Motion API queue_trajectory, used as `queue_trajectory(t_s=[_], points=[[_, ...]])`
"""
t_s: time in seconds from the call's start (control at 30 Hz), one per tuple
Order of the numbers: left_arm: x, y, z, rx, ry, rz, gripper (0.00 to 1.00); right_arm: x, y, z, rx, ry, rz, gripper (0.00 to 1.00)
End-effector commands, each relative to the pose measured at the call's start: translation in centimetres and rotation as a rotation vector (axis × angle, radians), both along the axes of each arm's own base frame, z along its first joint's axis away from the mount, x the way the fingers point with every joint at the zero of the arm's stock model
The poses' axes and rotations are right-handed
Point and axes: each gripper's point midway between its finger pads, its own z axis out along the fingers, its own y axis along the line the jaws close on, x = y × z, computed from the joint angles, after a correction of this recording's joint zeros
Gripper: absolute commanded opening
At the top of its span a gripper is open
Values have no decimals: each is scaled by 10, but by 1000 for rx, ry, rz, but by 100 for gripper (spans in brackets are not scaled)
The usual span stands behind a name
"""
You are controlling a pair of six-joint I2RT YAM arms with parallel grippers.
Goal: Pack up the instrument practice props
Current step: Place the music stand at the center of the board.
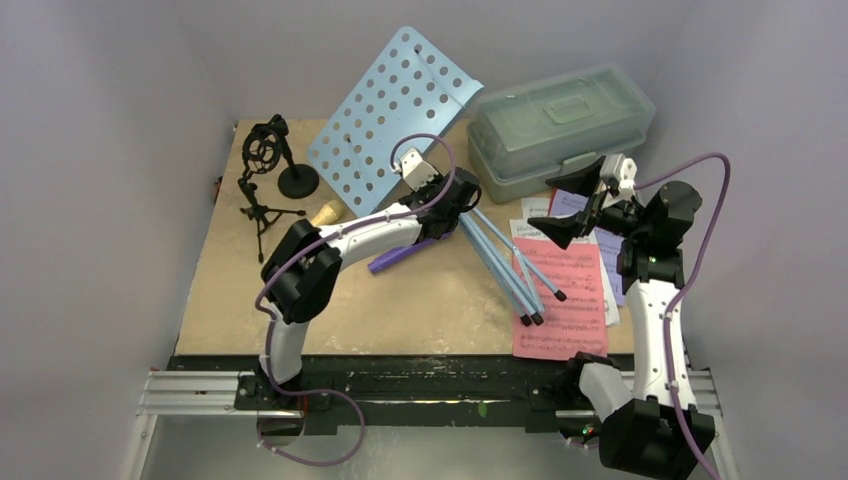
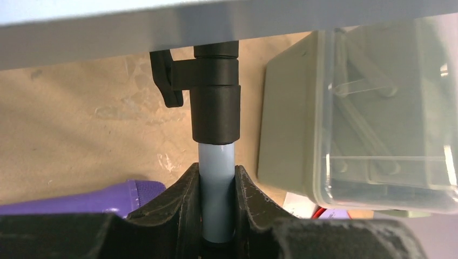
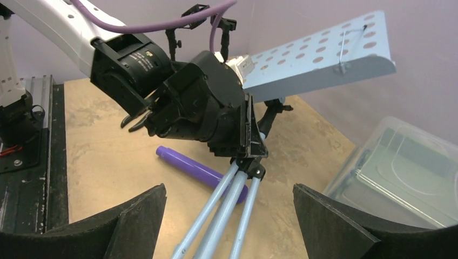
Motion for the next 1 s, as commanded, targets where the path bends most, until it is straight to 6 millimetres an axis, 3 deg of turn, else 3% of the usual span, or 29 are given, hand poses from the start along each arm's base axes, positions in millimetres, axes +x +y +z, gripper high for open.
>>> queue_trajectory(t_s=[0.0, 0.27, 0.5, 0.7, 0.97], points=[[27, -1, 63, -187, -119, 98, 0, -1, -2, 2, -1, -21, -6, 90], [33, 1, 21, -202, -52, 111, 0, 0, -3, 0, 0, -19, -14, 91], [40, -8, -1, -222, -25, 67, 1, 1, -4, -1, 2, -19, -21, 91], [42, -16, -1, -247, -35, 32, 24, 2, -5, -2, 2, -18, -25, 91], [39, -17, 7, -263, -48, 12, 46, 3, -6, -3, 1, -19, -31, 91]])
